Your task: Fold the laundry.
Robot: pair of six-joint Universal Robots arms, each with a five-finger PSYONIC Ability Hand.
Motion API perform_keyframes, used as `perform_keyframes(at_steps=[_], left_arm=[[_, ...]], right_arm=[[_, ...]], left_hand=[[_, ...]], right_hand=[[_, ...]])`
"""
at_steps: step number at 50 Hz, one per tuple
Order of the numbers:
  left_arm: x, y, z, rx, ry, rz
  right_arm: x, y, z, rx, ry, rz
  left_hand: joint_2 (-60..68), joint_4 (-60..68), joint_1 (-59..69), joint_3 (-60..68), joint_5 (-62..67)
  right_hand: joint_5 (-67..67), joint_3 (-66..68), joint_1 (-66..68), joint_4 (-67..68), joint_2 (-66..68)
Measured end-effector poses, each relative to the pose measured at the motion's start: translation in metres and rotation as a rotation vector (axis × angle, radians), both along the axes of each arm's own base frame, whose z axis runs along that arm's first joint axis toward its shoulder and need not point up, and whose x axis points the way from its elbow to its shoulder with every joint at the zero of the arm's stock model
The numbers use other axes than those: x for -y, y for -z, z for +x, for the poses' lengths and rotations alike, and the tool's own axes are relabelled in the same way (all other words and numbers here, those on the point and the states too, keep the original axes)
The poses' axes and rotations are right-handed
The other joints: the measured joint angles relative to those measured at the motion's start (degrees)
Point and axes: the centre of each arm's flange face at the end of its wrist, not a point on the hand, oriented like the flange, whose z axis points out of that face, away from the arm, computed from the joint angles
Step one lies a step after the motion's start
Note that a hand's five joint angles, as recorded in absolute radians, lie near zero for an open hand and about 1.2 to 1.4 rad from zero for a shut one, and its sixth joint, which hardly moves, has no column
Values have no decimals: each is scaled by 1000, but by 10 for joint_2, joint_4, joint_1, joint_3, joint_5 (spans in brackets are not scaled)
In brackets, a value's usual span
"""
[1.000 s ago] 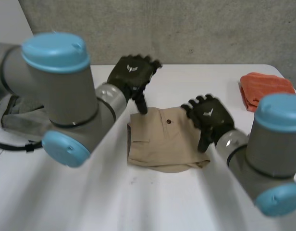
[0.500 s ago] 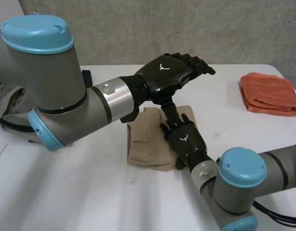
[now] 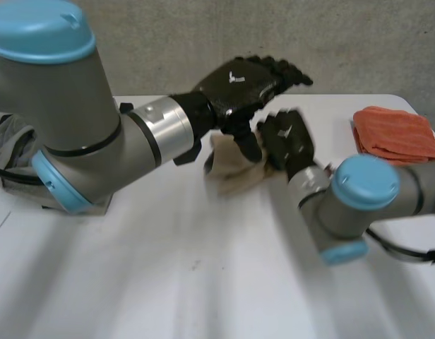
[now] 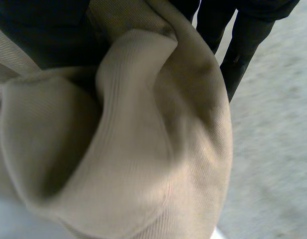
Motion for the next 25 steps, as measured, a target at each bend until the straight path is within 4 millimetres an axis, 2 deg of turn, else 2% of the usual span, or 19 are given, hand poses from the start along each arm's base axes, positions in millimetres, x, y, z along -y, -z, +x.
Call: perform_keyframes(at_steps=[2, 4, 8, 10, 14, 15, 16, 17, 19, 22, 25], left_arm=[[1, -6, 1, -19, -5, -7], [2, -19, 1, -61, -10, -15], [3, -34, 2, -128, -12, -18], [4, -43, 3, -166, -14, -19], [5, -52, 5, -209, -18, -20], [5, -52, 5, -212, -18, -19], [6, -52, 5, -218, -19, -18], [6, -52, 5, -220, -20, -16], [7, -50, 5, -219, -20, -12], [9, -45, 3, -212, -20, -2], [10, -37, 0, -199, -17, 13]], right_arm=[[14, -14, -6, 25, 14, -36], [39, -35, -21, 60, 44, -95], [72, -64, -48, 112, 99, -172], [93, -79, -71, 154, 139, -219], [127, -94, -112, 215, 201, -289], [132, -94, -119, 222, 209, -299], [146, -94, -138, 235, 229, -320], [153, -92, -147, 238, 239, -330], [170, -82, -172, 236, 260, -341], [192, -55, -206, 214, 277, -330], [210, -19, -237, 180, 280, -292]], left_hand=[[0, 0, 0, 0, 0], [0, 0, 0, 0, 0], [0, 0, 0, 0, 0], [0, 0, 0, 0, 0], [0, 0, 0, 0, 0], [0, 0, 0, 0, 0], [0, 0, 0, 0, 0], [0, 0, 0, 0, 0], [0, 0, 0, 0, 0], [0, 0, 0, 0, 0], [0, 0, 0, 0, 0]], right_hand=[[2, 0, 3, 0, 0], [2, 0, 3, 4, 0], [3, 0, 3, 5, 0], [3, 0, 3, 5, 0], [8, 0, 3, 6, 0], [13, 0, 3, 6, 0], [14, 0, 3, 7, 0], [14, 0, 3, 7, 0], [15, 0, 3, 7, 0], [23, 3, 3, 8, 0], [24, 5, 3, 11, 3]])
